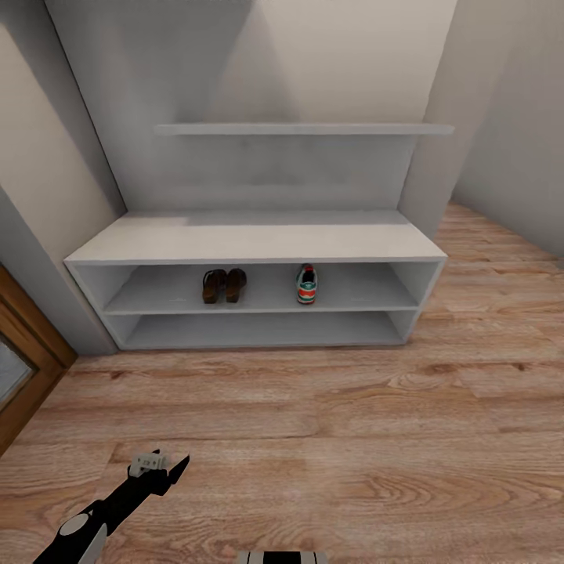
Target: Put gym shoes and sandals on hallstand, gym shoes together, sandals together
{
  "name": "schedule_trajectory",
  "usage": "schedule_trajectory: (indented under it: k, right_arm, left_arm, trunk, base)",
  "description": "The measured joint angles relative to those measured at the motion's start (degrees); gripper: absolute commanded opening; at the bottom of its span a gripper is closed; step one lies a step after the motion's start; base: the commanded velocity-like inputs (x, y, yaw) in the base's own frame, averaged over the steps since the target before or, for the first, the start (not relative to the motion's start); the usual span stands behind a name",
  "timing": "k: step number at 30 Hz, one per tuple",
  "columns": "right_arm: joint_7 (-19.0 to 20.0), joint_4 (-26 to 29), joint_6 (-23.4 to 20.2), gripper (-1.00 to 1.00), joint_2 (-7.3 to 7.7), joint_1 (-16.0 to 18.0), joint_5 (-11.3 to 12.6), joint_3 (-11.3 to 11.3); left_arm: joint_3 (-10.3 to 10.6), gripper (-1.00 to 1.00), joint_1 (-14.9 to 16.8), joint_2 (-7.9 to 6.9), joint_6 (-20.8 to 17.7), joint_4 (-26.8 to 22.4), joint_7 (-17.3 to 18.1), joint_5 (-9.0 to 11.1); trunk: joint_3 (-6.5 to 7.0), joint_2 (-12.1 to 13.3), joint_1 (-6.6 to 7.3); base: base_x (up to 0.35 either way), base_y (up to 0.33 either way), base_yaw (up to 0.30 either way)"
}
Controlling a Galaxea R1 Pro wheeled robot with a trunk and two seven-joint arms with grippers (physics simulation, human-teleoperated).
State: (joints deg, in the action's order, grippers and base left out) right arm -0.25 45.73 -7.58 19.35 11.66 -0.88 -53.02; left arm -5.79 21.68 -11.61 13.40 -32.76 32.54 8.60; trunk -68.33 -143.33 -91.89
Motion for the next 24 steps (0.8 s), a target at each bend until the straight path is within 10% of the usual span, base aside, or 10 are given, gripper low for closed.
schedule_trajectory:
  k: [5,7,10,18,24]
  right_arm:
    - [0.2,-0.1,-0.1,-1.0,-0.5,0.0,0.2,0.2]
    - [0.4,-0.2,-0.1,-1.0,-2.85,0.0,0.3,2.9]
    - [0.3,0.2,-0.1,-1.0,-6.56,0.0,0.3,10.8]
    - [-0.2,0.4,-0.7,-1.0,-12.94,1.5,0.6,40.3]
    - [-2.9,0.0,-6.9,-1.0,-22.07,10.1,0.2,46.1]
  left_arm:
    - [0.1,1.0,0.0,0.05,0.1,0.0,0.1,-0.1]
    - [0.3,1.0,0.0,0.13,0.2,0.0,0.2,-0.2]
    - [0.3,1.0,0.0,0.05,0.2,0.0,2.1,-0.3]
    - [-0.1,1.0,-0.1,-2.88,-0.1,0.1,15.5,0.2]
    - [-0.1,1.0,-0.1,-3.87,-0.3,0.1,18.6,1.3]
  trunk:
    - [0.0,0.0,0.0]
    - [0.0,0.0,0.0]
    - [0.0,0.0,0.0]
    - [0.0,0.0,0.0]
    - [0.01,0.0,0.0]
  base:
    - [-0.002,0.0,0.0]
    - [0.0,0.0,0.0]
    - [0.0,0.0,0.0]
    - [0.0,0.0,0.0]
    - [0.0,0.0,0.0]
